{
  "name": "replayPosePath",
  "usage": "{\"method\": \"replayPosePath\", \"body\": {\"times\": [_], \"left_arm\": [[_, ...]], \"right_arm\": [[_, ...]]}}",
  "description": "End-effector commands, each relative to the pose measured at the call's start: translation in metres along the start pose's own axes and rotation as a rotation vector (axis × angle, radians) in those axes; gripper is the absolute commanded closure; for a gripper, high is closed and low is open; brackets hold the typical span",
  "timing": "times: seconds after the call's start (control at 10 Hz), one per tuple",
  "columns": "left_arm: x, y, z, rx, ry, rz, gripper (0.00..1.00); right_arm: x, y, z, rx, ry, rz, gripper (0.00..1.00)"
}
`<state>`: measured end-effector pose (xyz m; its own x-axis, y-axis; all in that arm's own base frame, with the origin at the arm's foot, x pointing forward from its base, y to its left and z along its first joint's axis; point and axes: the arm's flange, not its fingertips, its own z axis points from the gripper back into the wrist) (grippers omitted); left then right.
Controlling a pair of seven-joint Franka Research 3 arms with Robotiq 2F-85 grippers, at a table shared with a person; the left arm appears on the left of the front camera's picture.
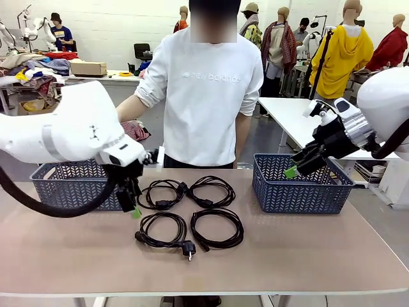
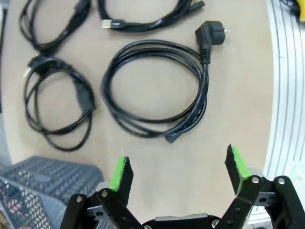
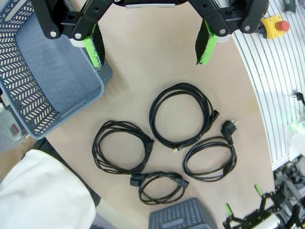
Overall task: Organize the cables according to human instructions.
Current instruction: Pick up a bundle of cables and place it in the basket indicated by the human.
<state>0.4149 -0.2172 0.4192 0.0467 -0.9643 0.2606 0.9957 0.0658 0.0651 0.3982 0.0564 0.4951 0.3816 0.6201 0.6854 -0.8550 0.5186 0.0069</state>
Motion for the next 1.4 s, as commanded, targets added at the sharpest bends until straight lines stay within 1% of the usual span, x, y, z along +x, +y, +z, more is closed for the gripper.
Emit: {"method": "replayPosePath", "body": {"times": [0.0,0.2,0.4,0.5,1.0,1.1,1.3], "left_arm": [[0.008,0.001,-0.017,-0.015,0.029,-0.043,0.0],[0.02,-0.007,-0.034,-0.03,0.045,-0.053,0.0],[0.017,-0.008,-0.027,-0.028,0.041,-0.033,0.0],[0.021,-0.012,-0.041,-0.051,0.031,-0.05,0.0],[0.021,-0.012,-0.04,-0.052,0.032,-0.049,0.0],[0.026,-0.014,-0.048,-0.056,0.068,-0.067,0.0],[0.037,-0.011,-0.065,-0.073,0.103,-0.096,0.0]], "right_arm": [[0.001,-0.003,-0.002,0.012,-0.03,0.009,0.0],[0.001,-0.003,-0.002,0.012,-0.03,0.009,0.0],[0.001,-0.003,-0.002,0.012,-0.03,0.009,0.0],[0.001,-0.003,-0.002,0.012,-0.03,0.009,0.0],[0.001,-0.003,-0.002,0.012,-0.03,0.009,0.0],[0.001,-0.003,-0.002,0.012,-0.03,0.009,0.0],[0.001,-0.003,-0.002,0.012,-0.03,0.009,0.0]]}}
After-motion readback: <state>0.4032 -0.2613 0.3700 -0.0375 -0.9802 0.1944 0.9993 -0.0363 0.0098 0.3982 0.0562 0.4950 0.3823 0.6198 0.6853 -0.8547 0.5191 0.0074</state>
